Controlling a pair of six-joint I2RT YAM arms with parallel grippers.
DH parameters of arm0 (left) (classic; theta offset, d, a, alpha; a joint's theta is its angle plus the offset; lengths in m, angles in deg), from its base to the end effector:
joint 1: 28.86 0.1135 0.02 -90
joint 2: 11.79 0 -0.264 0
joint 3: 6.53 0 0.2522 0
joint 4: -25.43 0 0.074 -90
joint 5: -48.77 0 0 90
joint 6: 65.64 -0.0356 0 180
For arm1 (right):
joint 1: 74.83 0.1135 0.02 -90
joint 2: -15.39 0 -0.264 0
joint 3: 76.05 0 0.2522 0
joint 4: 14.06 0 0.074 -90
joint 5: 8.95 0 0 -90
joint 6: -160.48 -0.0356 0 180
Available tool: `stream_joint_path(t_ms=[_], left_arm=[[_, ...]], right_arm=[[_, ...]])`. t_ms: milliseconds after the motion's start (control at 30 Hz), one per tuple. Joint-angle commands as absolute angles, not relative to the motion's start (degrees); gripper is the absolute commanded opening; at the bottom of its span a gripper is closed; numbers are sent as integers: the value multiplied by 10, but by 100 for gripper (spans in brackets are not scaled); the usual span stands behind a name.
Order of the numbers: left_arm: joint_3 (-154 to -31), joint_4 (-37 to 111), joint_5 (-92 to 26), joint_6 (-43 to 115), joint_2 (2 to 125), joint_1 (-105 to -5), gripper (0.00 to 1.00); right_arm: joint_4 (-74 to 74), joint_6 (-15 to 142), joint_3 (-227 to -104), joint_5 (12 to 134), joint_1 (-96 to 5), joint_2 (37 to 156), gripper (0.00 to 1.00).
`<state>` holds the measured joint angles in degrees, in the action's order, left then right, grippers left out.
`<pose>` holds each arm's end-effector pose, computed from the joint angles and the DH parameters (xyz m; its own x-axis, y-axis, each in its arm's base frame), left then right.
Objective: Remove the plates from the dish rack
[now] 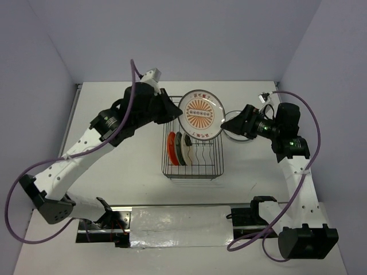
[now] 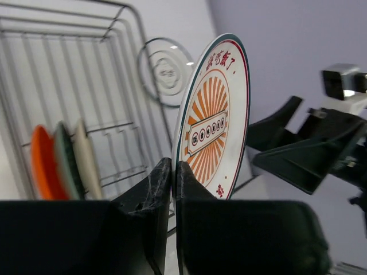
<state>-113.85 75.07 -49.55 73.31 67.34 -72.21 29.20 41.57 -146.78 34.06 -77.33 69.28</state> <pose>0.2174 -0.1982 0.4520 -0.6130 -0.4475 -0.6511 0.1812 0.7225 -0.6672 0.1948 0.0176 0.3561 -0.6910 0.3602 -0.6267 -0.3318 0.6122 0.7178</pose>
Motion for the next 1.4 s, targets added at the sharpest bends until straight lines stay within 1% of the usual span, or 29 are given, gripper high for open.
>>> stream_joint_path(t_ms=[0, 133, 200, 233, 267, 300, 333, 367, 400, 433, 467, 500, 533, 567, 600, 633, 667, 700, 733, 800, 867, 1000, 1167, 1300, 1367], left_arm=[[-1062, 498, -377, 772, 637, -700, 0], [-1012, 419, -302, 805, 623, -674, 0], [-996, 406, -269, 823, 627, -665, 0], [-990, 388, -259, 825, 627, -663, 0], [-986, 381, -253, 829, 631, -662, 0], [-983, 383, -250, 830, 633, -662, 0], [-982, 390, -251, 828, 636, -662, 0], [-985, 402, -254, 826, 638, -662, 0], [-988, 418, -258, 823, 640, -662, 0], [-990, 443, -268, 813, 641, -661, 0], [-993, 455, -273, 809, 642, -662, 0], [-1001, 466, -278, 804, 644, -662, 5], [-1008, 480, -289, 791, 646, -662, 13], [-1031, 527, -304, 783, 652, -663, 26], [-1047, 556, -319, 774, 656, -662, 62], [-1065, 590, -358, 757, 667, -662, 77], [-1104, 668, -383, 751, 672, -662, 91], [-1124, 705, -406, 743, 677, -663, 100], [-1141, 740, -448, 730, 686, -663, 99], [-1183, 822, -482, 716, 692, -662, 100], [-1199, 863, -504, 691, 686, -662, 100], [-1197, 893, -518, 641, 650, -662, 99], [-1198, 941, -540, 608, 635, -659, 100], [-1191, 966, -521, 589, 638, -659, 99], [-1191, 973, -520, 583, 638, -659, 99]], right_arm=[[226, 402, -1473, 280, -772, 675, 92], [186, 370, -1462, 266, -771, 669, 91], [160, 338, -1450, 251, -771, 662, 85], [121, 321, -1445, 240, -772, 659, 77], [104, 305, -1433, 236, -772, 657, 61], [84, 280, -1430, 233, -772, 652, 56], [66, 272, -1427, 237, -771, 652, 45], [65, 270, -1430, 244, -774, 651, 40], [73, 270, -1432, 252, -775, 650, 31], [82, 271, -1435, 281, -777, 646, 0], [94, 274, -1440, 298, -780, 644, 0], [107, 274, -1442, 309, -790, 642, 0], [113, 273, -1443, 316, -798, 642, 0], [122, 272, -1447, 337, -808, 642, 0], [158, 275, -1450, 358, -830, 641, 0], [190, 279, -1456, 383, -841, 645, 0], [218, 286, -1472, 443, -852, 650, 0], [263, 291, -1477, 469, -863, 656, 0], [273, 293, -1481, 490, -884, 670, 0], [290, 293, -1479, 549, -905, 685, 0], [254, 289, -1456, 563, -937, 706, 0], [197, 292, -1425, 590, -964, 758, 0], [141, 310, -1426, 571, -980, 857, 4], [141, 339, -1461, 543, -980, 969, 6], [145, 354, -1469, 544, -980, 998, 6]])
